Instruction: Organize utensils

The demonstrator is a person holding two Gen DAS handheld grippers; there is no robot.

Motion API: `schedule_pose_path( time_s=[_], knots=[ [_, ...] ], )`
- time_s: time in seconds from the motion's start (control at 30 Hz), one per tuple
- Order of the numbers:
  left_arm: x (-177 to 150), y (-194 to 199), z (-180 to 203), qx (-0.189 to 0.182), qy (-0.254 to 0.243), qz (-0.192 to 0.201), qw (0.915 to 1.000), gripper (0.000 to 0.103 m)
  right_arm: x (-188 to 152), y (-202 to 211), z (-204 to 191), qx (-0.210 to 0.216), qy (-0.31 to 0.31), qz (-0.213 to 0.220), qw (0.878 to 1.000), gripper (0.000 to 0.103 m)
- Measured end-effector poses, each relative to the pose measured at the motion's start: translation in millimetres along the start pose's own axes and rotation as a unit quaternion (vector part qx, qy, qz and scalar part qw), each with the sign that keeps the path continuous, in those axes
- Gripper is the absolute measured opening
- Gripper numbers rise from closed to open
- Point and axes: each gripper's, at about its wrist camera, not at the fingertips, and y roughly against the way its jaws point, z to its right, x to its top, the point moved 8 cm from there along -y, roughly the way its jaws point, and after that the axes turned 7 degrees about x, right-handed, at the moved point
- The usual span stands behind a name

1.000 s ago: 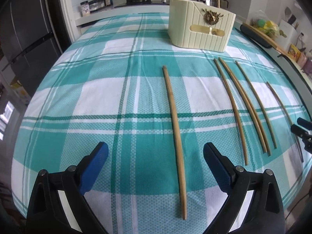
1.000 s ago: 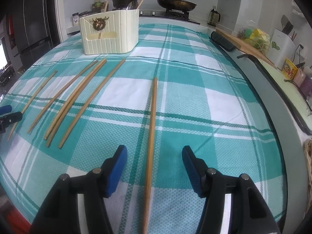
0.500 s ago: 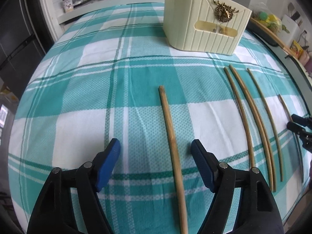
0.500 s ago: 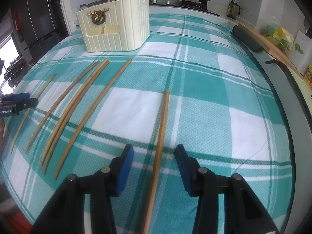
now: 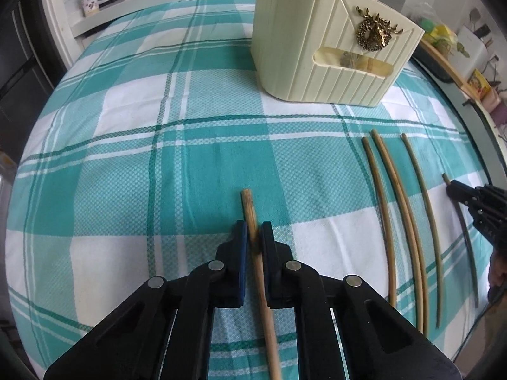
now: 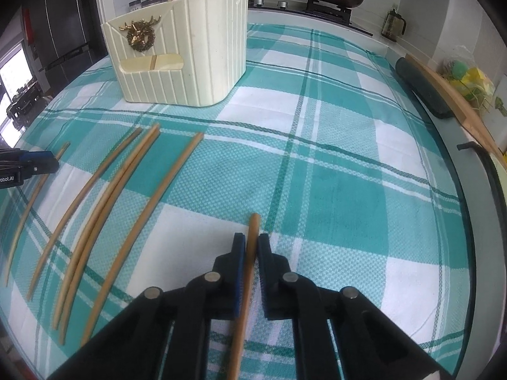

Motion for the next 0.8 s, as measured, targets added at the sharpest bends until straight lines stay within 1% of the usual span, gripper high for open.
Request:
schedule_pose_path(
  time_s=[0.07,0.13,0.2,0.33,0.6,0.8],
  knots=[
    [3.0,1.6,-0.8,-0.004,0.009,0.006,0.9999,0.005,2.8,-1.0,0.8,0.001,-0.007,0.003,1.000,0.007],
    [5.5,12.1,-2.4,-0.006,0.015,0.024,0.9996,0.005,5.9,2.4,1.5,0.010,-0.018,0.015,1.000,0.007],
    [8.3,29.0,-3.9,-0.012,0.022,0.045,0.9986,0.005,9.8,13.0,1.3,0.018,-0.026,0.034,0.999,0.007],
    [16.6,72.9,-7.4,-0.022,0.034,0.092,0.9949,0.005,18.8,46.6,1.6,0.022,-0.031,0.072,0.997,0.007],
    [17.7,170.9,-6.3,-0.052,0.031,0.184,0.9811,0.005,33.0,128.6,-11.1,0.034,-0.025,0.149,0.988,0.007],
    [10.8,221.8,-4.7,-0.070,0.032,0.231,0.9699,0.005,35.7,183.8,-28.3,0.043,-0.014,0.203,0.978,0.007]
  ],
)
